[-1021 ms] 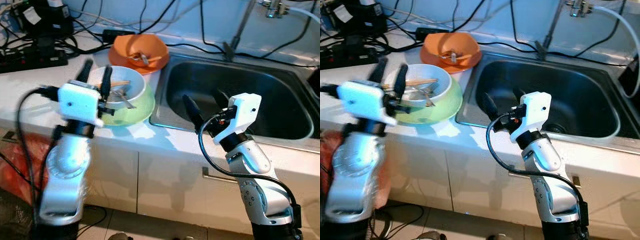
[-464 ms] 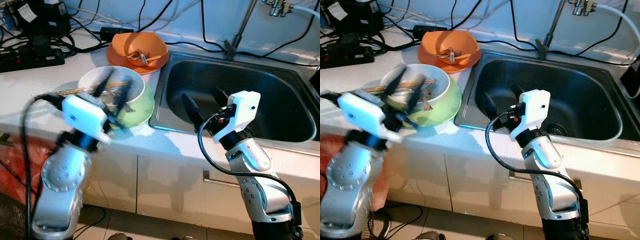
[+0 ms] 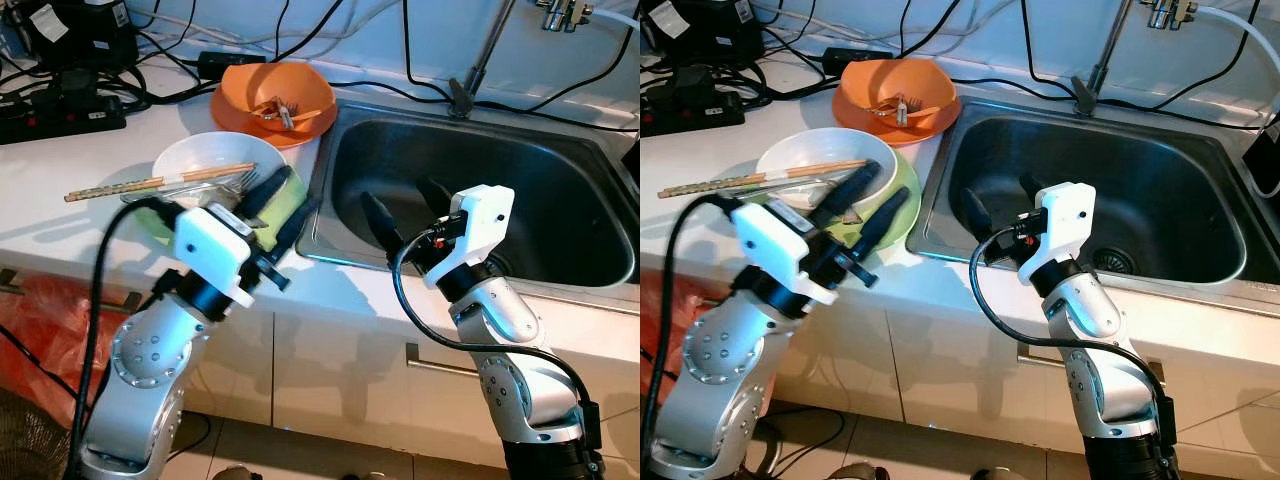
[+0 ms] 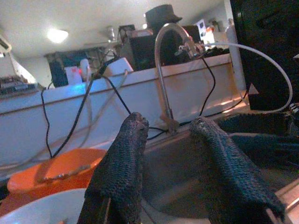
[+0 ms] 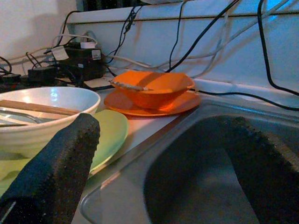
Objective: Kitchen organization
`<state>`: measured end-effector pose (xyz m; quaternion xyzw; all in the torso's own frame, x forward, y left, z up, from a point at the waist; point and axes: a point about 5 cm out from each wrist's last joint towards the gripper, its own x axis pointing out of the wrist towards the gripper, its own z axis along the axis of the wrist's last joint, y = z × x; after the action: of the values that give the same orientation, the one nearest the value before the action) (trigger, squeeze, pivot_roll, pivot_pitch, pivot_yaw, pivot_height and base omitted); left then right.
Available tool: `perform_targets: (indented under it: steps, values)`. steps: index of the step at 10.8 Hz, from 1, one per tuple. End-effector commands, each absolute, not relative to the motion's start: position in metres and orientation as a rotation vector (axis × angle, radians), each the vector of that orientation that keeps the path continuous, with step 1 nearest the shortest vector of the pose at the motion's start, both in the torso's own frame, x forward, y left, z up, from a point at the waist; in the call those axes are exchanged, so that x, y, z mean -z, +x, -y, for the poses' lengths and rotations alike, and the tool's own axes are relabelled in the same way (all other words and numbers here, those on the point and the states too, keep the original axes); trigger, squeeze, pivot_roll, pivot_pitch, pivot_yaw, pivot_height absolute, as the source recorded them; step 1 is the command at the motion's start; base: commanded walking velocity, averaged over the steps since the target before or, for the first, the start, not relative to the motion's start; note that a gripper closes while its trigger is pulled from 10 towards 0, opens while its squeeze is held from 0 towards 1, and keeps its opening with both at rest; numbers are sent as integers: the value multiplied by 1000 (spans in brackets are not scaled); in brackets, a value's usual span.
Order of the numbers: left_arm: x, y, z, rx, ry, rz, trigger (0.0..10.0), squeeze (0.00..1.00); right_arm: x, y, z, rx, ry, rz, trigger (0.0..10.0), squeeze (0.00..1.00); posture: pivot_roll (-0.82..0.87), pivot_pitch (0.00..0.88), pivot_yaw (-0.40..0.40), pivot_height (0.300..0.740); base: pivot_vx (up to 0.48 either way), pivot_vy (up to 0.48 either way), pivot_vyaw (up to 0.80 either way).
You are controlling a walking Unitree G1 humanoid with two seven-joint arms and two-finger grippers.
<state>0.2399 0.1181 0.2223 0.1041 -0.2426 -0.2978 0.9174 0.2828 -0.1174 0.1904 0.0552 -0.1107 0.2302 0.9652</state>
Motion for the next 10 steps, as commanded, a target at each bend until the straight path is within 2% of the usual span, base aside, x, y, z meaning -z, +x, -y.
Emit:
perform_targets:
  steps: [1, 4, 5, 6, 10]
  values:
    - [-219, 239, -115, 640, 204, 476, 10000, 0, -193, 283, 120, -464, 97, 235, 10000, 0, 82, 103, -94, 740, 0, 0, 0]
    - [-203, 249, -136, 502, 287, 400, 10000, 0, -192, 283, 118, -471, 98, 233, 10000, 0, 84, 106, -94, 740, 0, 0, 0]
    - [-203, 251, -140, 471, 258, 395, 10000, 749, -192, 283, 118, -471, 98, 232, 10000, 0, 83, 106, -93, 740, 0, 0, 0]
    - [-203, 252, -140, 476, 231, 402, 10000, 1000, -192, 283, 118, -471, 98, 232, 10000, 0, 82, 105, -91, 740, 0, 0, 0]
    - [-202, 251, -130, 537, 237, 420, 10000, 1000, -191, 283, 119, -466, 99, 232, 10000, 0, 80, 103, -89, 740, 0, 0, 0]
